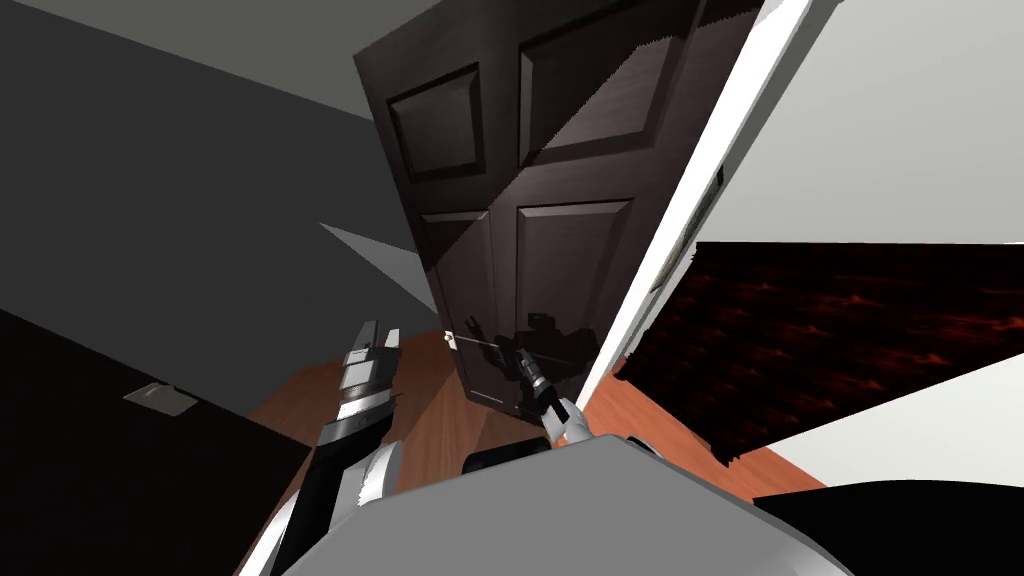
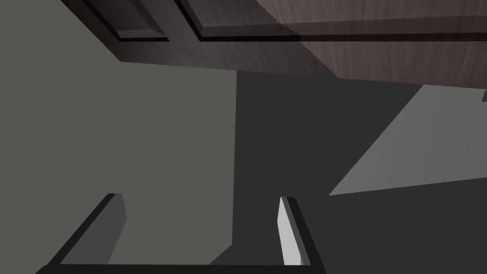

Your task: Push the door open

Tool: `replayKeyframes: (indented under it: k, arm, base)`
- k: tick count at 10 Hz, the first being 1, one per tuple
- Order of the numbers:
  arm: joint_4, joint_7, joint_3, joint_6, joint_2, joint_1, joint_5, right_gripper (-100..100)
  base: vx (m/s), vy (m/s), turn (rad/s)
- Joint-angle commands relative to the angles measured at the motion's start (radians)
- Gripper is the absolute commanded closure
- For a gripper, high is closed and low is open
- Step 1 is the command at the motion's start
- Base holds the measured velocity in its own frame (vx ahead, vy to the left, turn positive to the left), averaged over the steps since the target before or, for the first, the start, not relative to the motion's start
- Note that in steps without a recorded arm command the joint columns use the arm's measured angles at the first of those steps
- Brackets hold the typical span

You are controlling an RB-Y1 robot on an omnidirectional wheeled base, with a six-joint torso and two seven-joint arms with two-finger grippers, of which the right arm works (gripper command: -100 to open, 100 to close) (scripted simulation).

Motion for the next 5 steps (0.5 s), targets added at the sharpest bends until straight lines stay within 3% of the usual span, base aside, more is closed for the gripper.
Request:
replayKeyframes:
  k: [1, 4, 5]
  arm:
    - [0.006, -0.002, -0.004, -0.007, -0.025, -0.001, 0.000, -100]
    - [0.006, -0.002, -0.004, -0.007, -0.025, -0.001, 0.000, -100]
    - [0.002, -0.009, 0.007, -0.007, -0.037, 0.002, 0.007, -100]
  base:
    - [0.210, -0.078, -0.073]
    - [0.073, -0.029, -0.051]
    - [0.158, -0.056, -0.131]
